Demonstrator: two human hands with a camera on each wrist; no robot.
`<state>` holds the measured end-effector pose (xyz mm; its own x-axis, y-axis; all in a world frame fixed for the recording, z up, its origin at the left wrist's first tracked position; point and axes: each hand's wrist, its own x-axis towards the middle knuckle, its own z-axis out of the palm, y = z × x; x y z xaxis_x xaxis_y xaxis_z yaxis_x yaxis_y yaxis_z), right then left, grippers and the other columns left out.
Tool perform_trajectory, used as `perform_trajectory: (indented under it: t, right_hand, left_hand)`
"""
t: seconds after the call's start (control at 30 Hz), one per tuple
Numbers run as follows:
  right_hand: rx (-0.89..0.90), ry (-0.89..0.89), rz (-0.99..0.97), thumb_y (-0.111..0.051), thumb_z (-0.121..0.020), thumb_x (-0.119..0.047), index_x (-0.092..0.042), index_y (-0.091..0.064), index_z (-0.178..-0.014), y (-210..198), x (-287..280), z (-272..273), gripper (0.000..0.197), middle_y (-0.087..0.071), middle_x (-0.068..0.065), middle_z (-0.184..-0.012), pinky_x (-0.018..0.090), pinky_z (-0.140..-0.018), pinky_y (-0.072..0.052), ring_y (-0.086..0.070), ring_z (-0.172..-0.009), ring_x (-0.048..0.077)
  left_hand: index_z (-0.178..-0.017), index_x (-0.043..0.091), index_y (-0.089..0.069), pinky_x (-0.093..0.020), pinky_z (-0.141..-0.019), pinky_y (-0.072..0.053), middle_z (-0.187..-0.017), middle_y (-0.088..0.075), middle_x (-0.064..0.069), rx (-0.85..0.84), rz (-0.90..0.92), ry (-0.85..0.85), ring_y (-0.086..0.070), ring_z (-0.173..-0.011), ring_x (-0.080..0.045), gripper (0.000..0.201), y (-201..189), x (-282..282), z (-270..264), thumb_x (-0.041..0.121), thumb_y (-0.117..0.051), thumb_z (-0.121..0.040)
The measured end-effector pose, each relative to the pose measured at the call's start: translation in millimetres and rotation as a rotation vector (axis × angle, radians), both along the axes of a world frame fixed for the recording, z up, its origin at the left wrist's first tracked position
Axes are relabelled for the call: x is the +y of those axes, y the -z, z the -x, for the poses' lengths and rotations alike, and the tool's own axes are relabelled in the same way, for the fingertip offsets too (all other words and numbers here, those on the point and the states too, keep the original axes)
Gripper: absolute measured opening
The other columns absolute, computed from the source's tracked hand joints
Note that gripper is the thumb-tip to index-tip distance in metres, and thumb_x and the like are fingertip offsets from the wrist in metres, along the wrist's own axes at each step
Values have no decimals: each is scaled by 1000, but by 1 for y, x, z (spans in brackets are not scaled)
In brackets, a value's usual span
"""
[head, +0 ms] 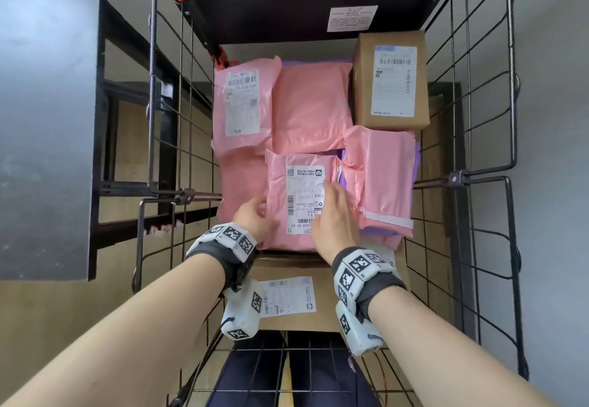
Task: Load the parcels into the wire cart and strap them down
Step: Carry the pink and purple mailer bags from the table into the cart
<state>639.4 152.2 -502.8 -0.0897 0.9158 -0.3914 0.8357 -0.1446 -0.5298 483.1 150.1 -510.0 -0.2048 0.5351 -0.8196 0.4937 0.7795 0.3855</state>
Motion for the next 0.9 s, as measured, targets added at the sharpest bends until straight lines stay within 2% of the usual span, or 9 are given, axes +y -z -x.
perform_trajectory:
  t: [0.07, 0.13, 0.23, 0.33, 0.43, 0.57, 0.73, 0.83, 0.9]
  right_hand:
    - [-35, -61, -136, -55, -75, 8, -7, -44, -136, -3, 7, 0, 64, -38, 12, -144, 38, -107, -34, -39, -132, 29]
    - [-146, -115, -239, -61, -71, 4, -10, -48, -135, -1, 17, -5, 67, -35, 16, -147, 44, -110, -29, -36, -135, 32]
    - [-347, -169, -57, -61, -78, -13, -25, -28, -146, 2, 30, -15, 77, -5, 14, -158, 56, -115, -9, -3, -146, 31]
    - [-434, -191, 66, -60, -81, -21, -32, -19, -148, 10, 31, -23, 79, 10, 13, -158, 65, -111, -3, 12, -146, 29]
    - [-465, -225, 82, -60, -83, -23, -34, -19, -148, 16, 28, -23, 77, 15, 13, -157, 64, -112, 2, 14, -146, 28]
    - [-483, -231, 56, -59, -84, -23, -34, -18, -148, 20, 25, -24, 76, 13, 14, -158, 63, -111, 5, 12, -146, 28]
    - [-492, -258, 37, -58, -84, -24, -30, -20, -147, 8, 23, -26, 74, 3, 13, -158, 59, -114, 0, 6, -146, 29]
    - [-477, -275, 58, -58, -84, -22, -27, -21, -148, -9, 22, -25, 74, 0, 11, -158, 54, -116, -2, 3, -147, 27]
    - [-439, -275, 78, -56, -85, -15, -24, -23, -147, -28, 22, -21, 71, -4, 9, -159, 49, -116, -8, -2, -147, 26]
  left_hand:
    - [-135, 16, -44, -38, -90, -52, -121, -60, -7, -5, 7, -7, -60, -104, -25, 54, 4, 1, -1, 12, -65, -85]
    - [-135, 16, -44, -38, -87, -53, -117, -61, -8, -11, 3, -15, -61, -99, -25, 53, 6, 6, -2, 13, -64, -86]
    - [-138, 19, -42, -46, -83, -55, -114, -62, -12, -39, -23, -40, -63, -98, -31, 56, 10, 15, -6, 12, -63, -87]
    - [-136, 21, -45, -45, -83, -55, -111, -63, -11, -5, -65, -18, -64, -96, -31, 53, 14, 18, -7, 13, -62, -87]
    - [-132, 20, -48, -44, -85, -54, -109, -64, -9, 28, -80, -18, -63, -95, -30, 47, 17, 18, -9, 14, -60, -87]
    - [-131, 19, -48, -44, -89, -52, -113, -63, -10, 47, -82, -23, -62, -101, -31, 49, 20, 17, -13, 14, -60, -83]
    - [-138, 16, -40, -44, -89, -52, -123, -58, -10, 53, -70, -79, -60, -107, -29, 56, 5, 10, -15, 12, -60, -86]
    - [-137, 15, -41, -39, -87, -53, -118, -57, -7, 59, -66, -51, -60, -103, -25, 53, -19, 5, -11, 12, -60, -88]
    - [-134, 13, -46, -30, -79, -52, -123, -57, -8, 38, -73, -9, -61, -102, -23, 48, -41, 6, -5, 8, -59, -88]
